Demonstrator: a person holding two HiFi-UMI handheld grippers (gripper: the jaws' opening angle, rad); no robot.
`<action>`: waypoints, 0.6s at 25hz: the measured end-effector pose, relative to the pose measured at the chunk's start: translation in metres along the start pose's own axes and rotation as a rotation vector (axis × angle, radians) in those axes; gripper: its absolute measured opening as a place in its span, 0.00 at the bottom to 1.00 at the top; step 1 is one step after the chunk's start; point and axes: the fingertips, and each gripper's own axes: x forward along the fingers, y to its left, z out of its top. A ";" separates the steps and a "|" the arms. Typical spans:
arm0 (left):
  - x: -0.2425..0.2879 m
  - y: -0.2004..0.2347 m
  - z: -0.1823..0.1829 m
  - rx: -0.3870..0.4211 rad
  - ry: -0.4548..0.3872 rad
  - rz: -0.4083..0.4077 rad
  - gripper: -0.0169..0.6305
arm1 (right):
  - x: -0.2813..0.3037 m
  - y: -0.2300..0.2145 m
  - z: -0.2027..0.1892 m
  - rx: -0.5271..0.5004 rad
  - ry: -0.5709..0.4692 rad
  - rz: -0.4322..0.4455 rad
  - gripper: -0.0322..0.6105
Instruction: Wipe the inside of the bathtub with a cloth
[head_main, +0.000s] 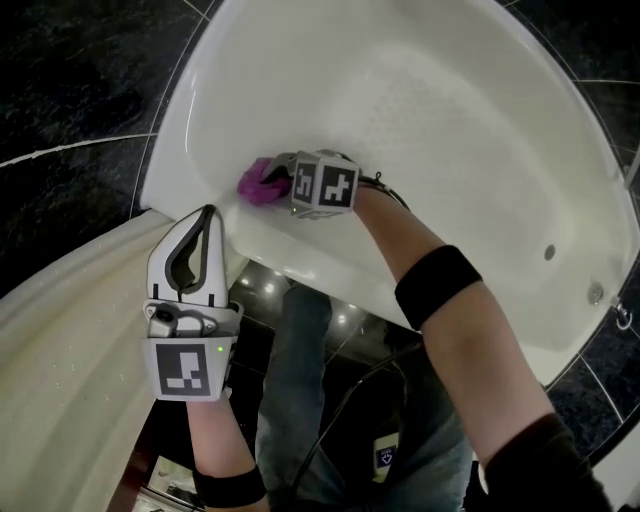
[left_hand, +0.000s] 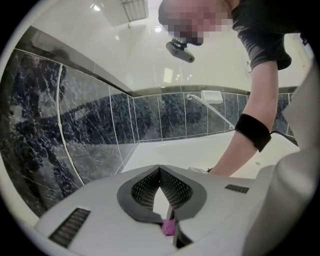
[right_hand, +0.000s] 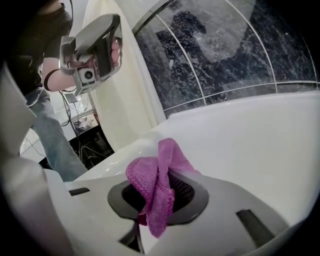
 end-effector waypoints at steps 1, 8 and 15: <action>0.001 0.000 0.001 0.009 -0.001 -0.002 0.03 | 0.003 0.005 -0.002 -0.009 0.013 0.014 0.19; 0.012 -0.012 0.024 0.048 -0.037 -0.038 0.03 | -0.021 0.043 -0.042 0.025 0.073 0.076 0.18; 0.013 -0.054 0.049 0.068 -0.062 -0.082 0.03 | -0.077 0.115 -0.117 0.149 0.126 0.075 0.18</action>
